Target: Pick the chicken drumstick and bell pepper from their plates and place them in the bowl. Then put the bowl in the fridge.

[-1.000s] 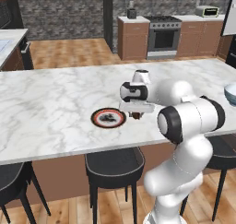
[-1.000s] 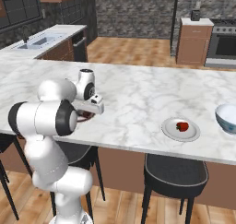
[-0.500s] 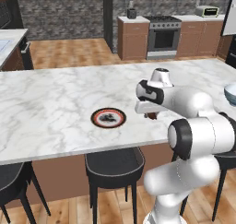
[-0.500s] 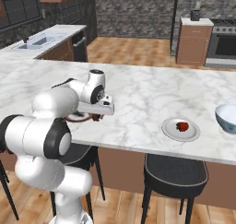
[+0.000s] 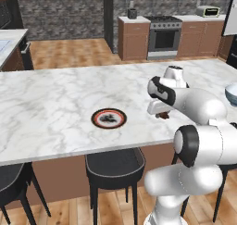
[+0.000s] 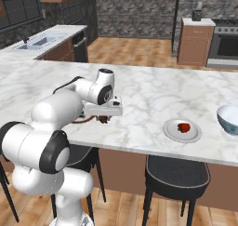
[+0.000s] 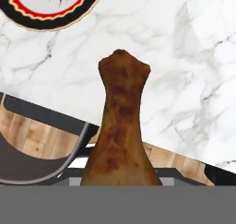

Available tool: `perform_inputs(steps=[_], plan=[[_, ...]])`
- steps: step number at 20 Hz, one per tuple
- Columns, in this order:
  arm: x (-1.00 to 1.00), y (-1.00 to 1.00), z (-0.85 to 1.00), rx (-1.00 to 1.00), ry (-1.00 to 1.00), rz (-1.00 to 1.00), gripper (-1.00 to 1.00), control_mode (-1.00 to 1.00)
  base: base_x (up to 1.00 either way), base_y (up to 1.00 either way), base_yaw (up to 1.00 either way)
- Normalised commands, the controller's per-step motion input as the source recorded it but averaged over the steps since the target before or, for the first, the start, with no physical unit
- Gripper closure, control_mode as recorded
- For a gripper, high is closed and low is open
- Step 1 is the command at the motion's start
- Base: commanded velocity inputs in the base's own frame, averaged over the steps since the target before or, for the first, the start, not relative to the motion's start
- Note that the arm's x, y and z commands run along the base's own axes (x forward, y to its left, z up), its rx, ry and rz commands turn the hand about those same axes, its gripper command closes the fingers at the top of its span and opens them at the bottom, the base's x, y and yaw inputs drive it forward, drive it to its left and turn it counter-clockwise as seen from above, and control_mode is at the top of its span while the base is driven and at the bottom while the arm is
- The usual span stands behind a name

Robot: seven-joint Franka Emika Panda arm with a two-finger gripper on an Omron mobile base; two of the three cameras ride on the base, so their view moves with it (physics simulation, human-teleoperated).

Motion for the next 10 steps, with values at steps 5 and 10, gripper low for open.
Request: perform_inputs(steps=[5, 10], plan=[[0.00, 0.00, 0.00, 0.00, 0.00, 0.00, 1.00, -1.00, 0.00, 0.00, 0.00], [0.00, 0.00, 0.00, 0.00, 0.00, 0.00, 1.00, -1.00, 0.00, 0.00, 0.00]])
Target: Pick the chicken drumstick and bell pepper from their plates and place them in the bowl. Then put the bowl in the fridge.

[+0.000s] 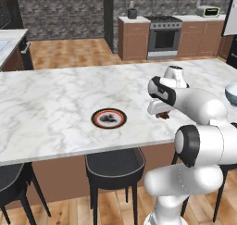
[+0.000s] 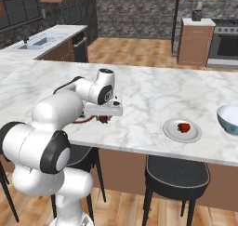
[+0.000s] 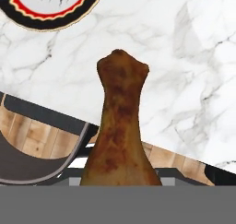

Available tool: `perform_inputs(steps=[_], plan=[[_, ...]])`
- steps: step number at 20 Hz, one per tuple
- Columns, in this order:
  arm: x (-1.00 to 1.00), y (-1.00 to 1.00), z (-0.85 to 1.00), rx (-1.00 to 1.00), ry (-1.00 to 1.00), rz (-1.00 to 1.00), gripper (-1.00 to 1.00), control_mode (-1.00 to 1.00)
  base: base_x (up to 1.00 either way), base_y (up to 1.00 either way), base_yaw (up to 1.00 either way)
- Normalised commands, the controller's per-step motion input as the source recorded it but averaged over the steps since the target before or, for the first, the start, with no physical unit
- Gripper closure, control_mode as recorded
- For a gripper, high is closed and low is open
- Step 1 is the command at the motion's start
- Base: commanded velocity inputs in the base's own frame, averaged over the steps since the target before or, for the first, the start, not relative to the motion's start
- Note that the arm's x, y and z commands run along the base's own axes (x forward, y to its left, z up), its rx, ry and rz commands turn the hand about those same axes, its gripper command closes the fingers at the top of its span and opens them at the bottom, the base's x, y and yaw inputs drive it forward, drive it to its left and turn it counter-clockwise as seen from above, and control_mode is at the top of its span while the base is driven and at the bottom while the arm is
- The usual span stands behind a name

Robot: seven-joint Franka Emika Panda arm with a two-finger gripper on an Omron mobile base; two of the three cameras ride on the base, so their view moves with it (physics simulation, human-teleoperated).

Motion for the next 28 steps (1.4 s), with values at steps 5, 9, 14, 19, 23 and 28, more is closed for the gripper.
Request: perform_inputs(steps=[5, 9, 14, 19, 23, 28], plan=[[0.00, 0.00, 0.00, 0.00, 0.00, 0.00, 1.00, 1.00, 0.00, 0.00, 0.00], [0.00, 0.00, 0.00, 0.00, 0.00, 0.00, 1.00, 1.00, 0.00, 0.00, 0.00], [0.00, 0.00, 0.00, 0.00, 0.00, 0.00, 1.00, 1.00, 0.00, 0.00, 0.00], [0.00, 0.00, 0.00, 0.00, 0.00, 0.00, 1.00, 1.00, -0.07, -0.25, 0.05], [0.00, 0.00, 0.00, 0.00, 0.00, 0.00, 1.00, 1.00, -0.09, -0.74, 0.11], [0.00, 0.00, 0.00, 0.00, 0.00, 0.00, 1.00, 1.00, -0.04, -0.79, 0.10]])
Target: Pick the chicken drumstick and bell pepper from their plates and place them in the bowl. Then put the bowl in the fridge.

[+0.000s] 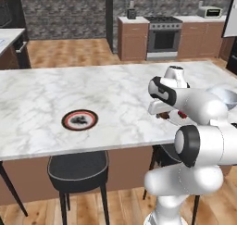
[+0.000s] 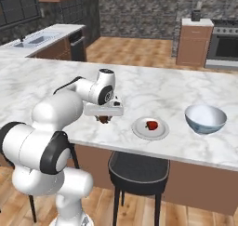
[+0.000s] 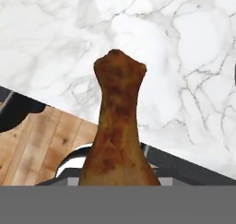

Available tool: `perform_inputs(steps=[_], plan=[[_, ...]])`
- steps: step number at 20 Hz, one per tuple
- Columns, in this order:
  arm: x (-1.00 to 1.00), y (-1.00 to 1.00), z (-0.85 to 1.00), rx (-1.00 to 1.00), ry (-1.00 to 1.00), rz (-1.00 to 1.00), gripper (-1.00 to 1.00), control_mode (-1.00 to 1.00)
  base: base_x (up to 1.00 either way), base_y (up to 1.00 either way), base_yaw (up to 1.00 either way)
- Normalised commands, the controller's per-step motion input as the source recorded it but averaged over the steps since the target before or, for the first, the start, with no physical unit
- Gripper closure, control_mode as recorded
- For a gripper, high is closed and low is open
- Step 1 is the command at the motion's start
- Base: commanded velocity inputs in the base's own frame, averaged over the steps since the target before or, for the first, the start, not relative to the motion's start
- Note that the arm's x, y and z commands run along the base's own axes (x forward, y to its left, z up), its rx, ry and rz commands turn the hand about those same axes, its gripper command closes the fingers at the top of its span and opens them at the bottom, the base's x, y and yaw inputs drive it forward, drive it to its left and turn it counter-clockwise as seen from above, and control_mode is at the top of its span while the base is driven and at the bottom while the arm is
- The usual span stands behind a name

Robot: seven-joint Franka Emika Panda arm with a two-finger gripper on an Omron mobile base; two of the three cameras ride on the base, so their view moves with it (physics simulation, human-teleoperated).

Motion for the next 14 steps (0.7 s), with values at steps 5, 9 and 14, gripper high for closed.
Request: perform_inputs(steps=[5, 9, 14], plan=[[0.00, 0.00, 0.00, 0.00, 0.00, 0.00, 1.00, 1.00, -0.01, -0.80, 0.10], [0.00, 0.00, 0.00, 0.00, 0.00, 0.00, 1.00, 1.00, 0.00, -0.78, 0.13], [0.00, 0.00, 0.00, 0.00, 0.00, 0.00, 1.00, 1.00, 0.01, -0.71, 0.18]])
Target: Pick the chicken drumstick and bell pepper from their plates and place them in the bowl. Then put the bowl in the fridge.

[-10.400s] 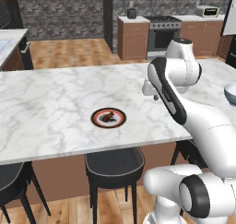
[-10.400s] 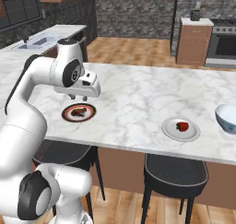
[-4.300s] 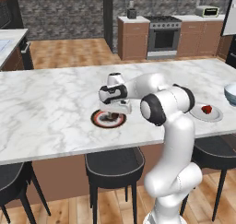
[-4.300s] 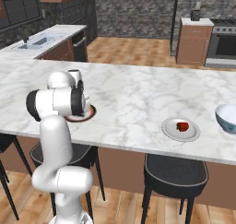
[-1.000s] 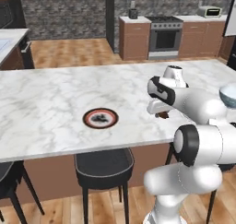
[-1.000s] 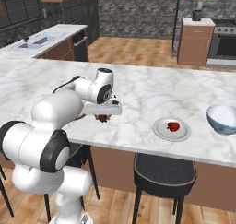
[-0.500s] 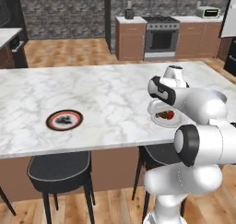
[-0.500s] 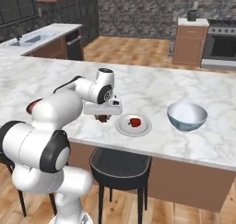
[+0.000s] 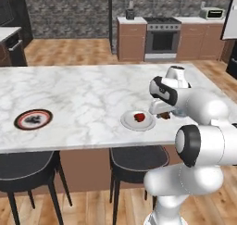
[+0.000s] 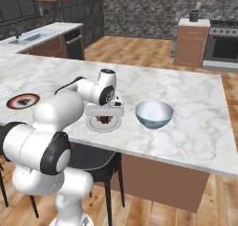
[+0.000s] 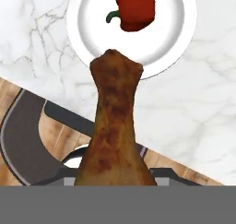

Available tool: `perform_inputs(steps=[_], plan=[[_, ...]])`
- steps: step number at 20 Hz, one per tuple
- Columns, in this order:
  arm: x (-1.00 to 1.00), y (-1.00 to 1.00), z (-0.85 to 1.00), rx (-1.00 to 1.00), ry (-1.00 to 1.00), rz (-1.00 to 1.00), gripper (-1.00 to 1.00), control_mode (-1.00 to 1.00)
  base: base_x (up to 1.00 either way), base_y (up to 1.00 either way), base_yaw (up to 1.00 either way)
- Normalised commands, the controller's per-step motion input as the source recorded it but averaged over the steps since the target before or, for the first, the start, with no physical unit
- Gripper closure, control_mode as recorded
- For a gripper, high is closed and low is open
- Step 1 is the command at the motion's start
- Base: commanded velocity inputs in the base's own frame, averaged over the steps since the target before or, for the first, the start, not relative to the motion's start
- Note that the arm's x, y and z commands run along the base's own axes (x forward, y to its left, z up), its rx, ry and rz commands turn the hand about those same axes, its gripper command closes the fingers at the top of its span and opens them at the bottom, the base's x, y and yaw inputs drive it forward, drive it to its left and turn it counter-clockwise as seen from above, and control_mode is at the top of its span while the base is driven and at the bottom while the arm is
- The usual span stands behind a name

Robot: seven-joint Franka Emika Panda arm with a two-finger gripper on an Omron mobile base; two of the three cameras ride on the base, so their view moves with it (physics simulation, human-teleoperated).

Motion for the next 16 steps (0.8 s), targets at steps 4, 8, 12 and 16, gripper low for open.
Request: perform_inputs(steps=[4, 8, 12, 16], plan=[[0.00, 0.00, 0.00, 0.00, 0.00, 0.00, 1.00, 1.00, 0.07, -0.64, 0.23], [0.00, 0.00, 0.00, 0.00, 0.00, 0.00, 1.00, 1.00, 0.30, -0.42, 0.34], [0.00, 0.00, 0.00, 0.00, 0.00, 0.00, 1.00, 1.00, 0.33, -0.37, 0.35], [0.00, 0.00, 0.00, 0.00, 0.00, 0.00, 1.00, 1.00, 0.34, -0.39, 0.35]])
